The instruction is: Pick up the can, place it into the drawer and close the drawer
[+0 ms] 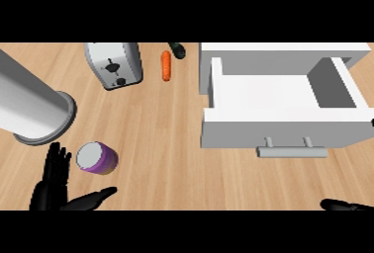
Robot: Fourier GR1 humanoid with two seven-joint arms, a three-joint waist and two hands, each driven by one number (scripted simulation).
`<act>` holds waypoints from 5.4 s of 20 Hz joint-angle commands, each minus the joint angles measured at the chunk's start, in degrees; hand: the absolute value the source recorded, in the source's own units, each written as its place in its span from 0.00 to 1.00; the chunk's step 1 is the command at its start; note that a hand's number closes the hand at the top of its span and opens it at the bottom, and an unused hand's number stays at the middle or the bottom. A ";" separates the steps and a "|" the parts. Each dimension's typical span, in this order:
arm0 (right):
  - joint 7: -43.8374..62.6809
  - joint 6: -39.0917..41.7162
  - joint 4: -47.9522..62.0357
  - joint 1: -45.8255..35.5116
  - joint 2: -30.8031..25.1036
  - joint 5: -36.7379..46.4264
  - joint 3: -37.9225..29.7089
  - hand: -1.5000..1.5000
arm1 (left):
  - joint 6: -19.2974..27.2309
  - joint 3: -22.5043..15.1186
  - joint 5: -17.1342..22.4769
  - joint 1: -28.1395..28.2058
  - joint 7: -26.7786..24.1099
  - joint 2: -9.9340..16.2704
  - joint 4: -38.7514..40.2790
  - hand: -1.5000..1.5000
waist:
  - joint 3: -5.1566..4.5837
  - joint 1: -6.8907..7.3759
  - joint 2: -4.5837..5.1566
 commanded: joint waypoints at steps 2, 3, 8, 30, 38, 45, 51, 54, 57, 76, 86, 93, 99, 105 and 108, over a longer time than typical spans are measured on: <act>-0.36 -0.04 -2.76 2.40 3.16 1.63 2.55 0.00 | 1.92 1.50 -0.01 -3.37 -4.99 -0.47 8.61 0.00 | -0.01 -0.10 -0.01; -1.44 3.18 -1.78 3.79 0.52 -2.87 -2.47 0.00 | 0.02 2.65 1.74 -3.12 -5.55 0.19 9.53 0.00 | 0.00 -0.15 -0.02; 3.66 2.66 -5.68 3.14 0.36 -3.48 -3.16 0.00 | 2.73 0.86 0.87 -5.72 -10.03 -0.45 18.27 0.00 | -0.01 -0.16 -0.02; 1.33 4.96 -0.18 -1.00 0.21 -0.98 -6.21 0.00 | -6.98 7.85 6.91 -23.69 -23.58 8.33 48.61 0.00 | 0.02 -0.06 -0.01; 3.72 3.03 -3.52 -1.79 2.67 2.02 -2.15 0.00 | -12.51 9.45 7.11 -34.21 -31.73 9.37 66.91 1.00 | -0.05 -0.51 0.15; 3.18 3.67 -1.16 -3.40 0.51 0.58 -6.07 0.00 | -16.81 7.99 7.55 -34.84 -32.28 10.18 65.85 1.00 | -0.03 -0.34 0.10; 5.87 2.95 -6.89 -1.80 1.56 1.13 -4.52 0.00 | -11.14 6.65 6.05 -44.92 -30.26 4.89 68.61 1.00 | -0.08 -1.09 0.18; 3.64 3.23 -3.70 -3.59 1.33 2.41 -3.95 0.00 | -9.97 6.81 6.27 -51.15 -26.78 3.94 69.90 1.00 | -0.06 -1.02 0.27; 8.31 0.00 -4.58 -7.33 1.27 4.20 -2.97 0.00 | -9.46 6.65 6.77 -52.17 -27.31 1.66 68.98 1.00 | -0.05 -0.45 0.19; 5.06 2.77 -3.45 -3.71 0.59 2.34 -6.31 0.00 | 2.45 -8.73 11.13 -64.00 7.10 -0.47 38.12 1.00 | 0.05 -0.32 -0.26; 6.04 1.95 -2.98 -6.96 -0.32 2.70 -6.42 0.00 | 11.69 -13.16 9.07 -78.29 21.42 -0.49 36.66 1.00 | 0.04 -0.95 0.11; 9.15 -0.11 -7.39 -6.65 2.17 5.65 -2.29 0.00 | 14.49 -12.71 12.16 -89.71 20.90 -0.49 46.74 1.00 | 0.03 -1.77 0.34; 8.49 1.10 -3.12 -9.82 -1.57 1.96 -7.05 0.00 | 16.46 -17.02 15.84 -96.77 22.12 -0.49 54.04 1.00 | 0.09 -2.46 0.51; 7.83 1.84 -4.89 -8.25 -0.54 2.02 -5.23 0.00 | 17.83 -19.77 19.84 -100.94 19.60 -0.49 61.20 1.00 | 0.11 -3.45 0.58; 7.84 2.59 -3.52 -9.69 -1.89 -0.20 -6.69 0.00 | 17.71 -20.05 21.50 -102.59 17.89 -0.49 65.37 1.00 | 0.16 -4.31 0.95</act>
